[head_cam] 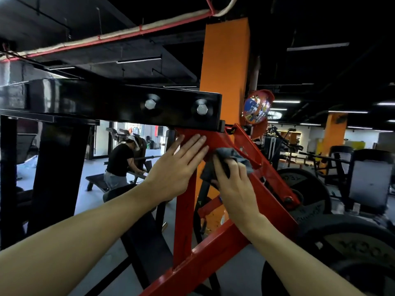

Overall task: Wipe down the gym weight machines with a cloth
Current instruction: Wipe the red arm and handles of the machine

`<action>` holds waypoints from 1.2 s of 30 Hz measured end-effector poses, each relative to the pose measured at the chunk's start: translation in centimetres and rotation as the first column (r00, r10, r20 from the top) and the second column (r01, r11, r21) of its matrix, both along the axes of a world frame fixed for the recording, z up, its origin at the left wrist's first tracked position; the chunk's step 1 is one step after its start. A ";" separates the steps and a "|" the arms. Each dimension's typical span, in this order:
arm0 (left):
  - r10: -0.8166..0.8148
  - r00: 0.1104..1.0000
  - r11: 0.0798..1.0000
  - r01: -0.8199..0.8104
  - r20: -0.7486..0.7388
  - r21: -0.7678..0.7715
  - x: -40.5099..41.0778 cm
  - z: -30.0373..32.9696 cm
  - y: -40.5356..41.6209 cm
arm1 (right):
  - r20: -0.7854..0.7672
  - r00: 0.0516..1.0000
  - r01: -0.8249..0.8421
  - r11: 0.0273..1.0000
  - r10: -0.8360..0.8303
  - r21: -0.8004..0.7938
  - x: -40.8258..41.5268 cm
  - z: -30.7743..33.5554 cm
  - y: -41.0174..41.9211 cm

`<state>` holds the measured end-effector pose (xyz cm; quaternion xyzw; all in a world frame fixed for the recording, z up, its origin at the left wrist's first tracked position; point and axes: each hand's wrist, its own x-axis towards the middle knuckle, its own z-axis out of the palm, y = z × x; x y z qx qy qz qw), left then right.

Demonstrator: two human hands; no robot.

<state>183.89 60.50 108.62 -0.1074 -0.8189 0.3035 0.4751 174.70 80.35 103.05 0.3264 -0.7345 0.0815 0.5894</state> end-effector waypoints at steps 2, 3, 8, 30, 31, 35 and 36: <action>-0.016 0.999 0.998 0.018 0.029 -0.052 -0.3 -0.5 0.8 | 0.044 0.999 0.027 0.998 -0.025 -0.050 -0.2 -3.8 3.3; -0.016 0.999 0.998 0.019 0.040 -0.066 -0.5 -0.7 1.2 | 0.067 0.998 0.028 0.996 -0.022 -0.088 -0.3 -5.5 4.9; -0.034 0.999 0.999 0.035 0.037 -0.019 -0.8 -1.5 2.1 | 0.191 0.980 -0.008 0.977 0.049 -0.212 0.3 -6.6 6.1; 0.029 0.998 0.998 -0.025 0.057 -0.061 -1.7 -2.4 4.1 | 0.270 0.945 -0.050 0.898 0.185 -0.438 2.4 -1.7 -0.1; 0.042 0.997 0.998 -0.038 0.059 -0.055 -1.7 -2.5 4.2 | 0.231 0.966 -0.023 0.926 0.119 -0.378 1.7 -1.2 -0.2; 0.042 0.997 0.998 -0.039 0.058 -0.048 -1.7 -2.6 4.5 | 0.307 0.951 0.133 0.877 0.017 -0.462 1.1 -5.8 1.2; 0.032 0.997 0.998 -0.029 0.065 -0.050 -1.6 -2.7 4.7 | 0.341 0.939 0.157 0.841 0.035 -0.517 1.3 -7.9 1.8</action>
